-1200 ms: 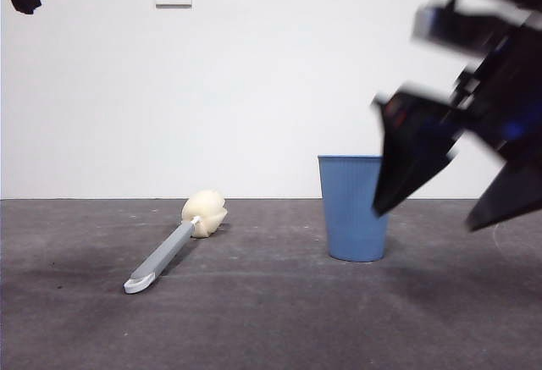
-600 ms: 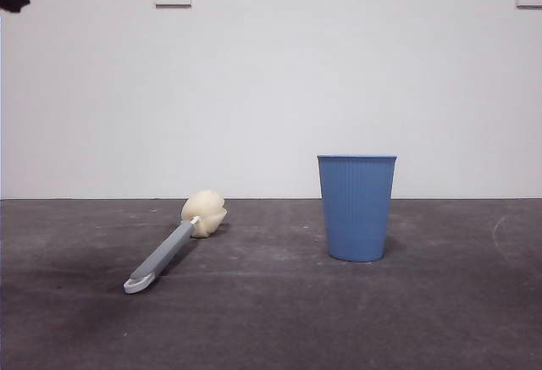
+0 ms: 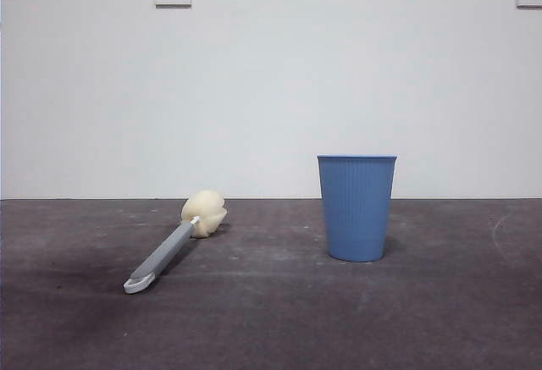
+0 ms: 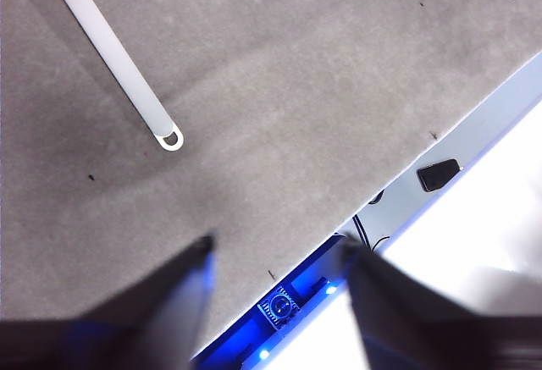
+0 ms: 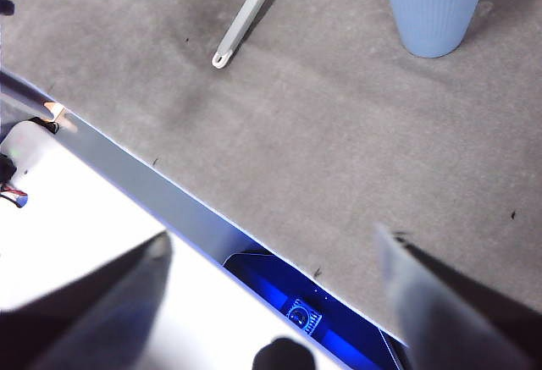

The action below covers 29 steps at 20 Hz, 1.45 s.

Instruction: Pick up the cup brush,pick up the cup,insert the brush into the cup,clean the cup,put the cup brush back,put the cup back to the fixed position on the table

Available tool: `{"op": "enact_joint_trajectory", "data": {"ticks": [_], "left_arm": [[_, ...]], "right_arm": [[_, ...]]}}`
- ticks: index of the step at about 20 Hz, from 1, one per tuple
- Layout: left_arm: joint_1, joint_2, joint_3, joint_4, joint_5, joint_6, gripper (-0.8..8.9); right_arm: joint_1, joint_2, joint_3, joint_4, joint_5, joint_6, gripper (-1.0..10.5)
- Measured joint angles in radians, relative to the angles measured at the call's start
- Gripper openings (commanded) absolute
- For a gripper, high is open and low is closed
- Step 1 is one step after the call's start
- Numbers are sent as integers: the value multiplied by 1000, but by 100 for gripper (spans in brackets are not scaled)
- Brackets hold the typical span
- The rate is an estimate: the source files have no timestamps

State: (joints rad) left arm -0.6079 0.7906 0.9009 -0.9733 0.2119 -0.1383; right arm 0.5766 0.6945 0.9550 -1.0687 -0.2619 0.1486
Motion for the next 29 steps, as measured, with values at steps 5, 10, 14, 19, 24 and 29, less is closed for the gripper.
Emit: {"op": "enact_joint_trajectory", "data": {"ticks": [5,10,14,19,24,29], "left_arm": [[0,0,0,0,0,0,-4],[0,0,0,2,0,0,-4],[0,0,0,10,0,0,-4],[0,-1,0,10,0,0,-4],[55,-51,-3,102,-63,85,-4],[319,-214,-114,727,-28,303,-4]], "right_arm": [[0,0,0,6,1,-3,1],[0,0,0,18,3,-3,1],[0,0,0,18,3,-3,1],[0,0,0,18,3,-3,1],[0,0,0,18,3,-3,1],[0,0,0,18,3,-3,1]]}}
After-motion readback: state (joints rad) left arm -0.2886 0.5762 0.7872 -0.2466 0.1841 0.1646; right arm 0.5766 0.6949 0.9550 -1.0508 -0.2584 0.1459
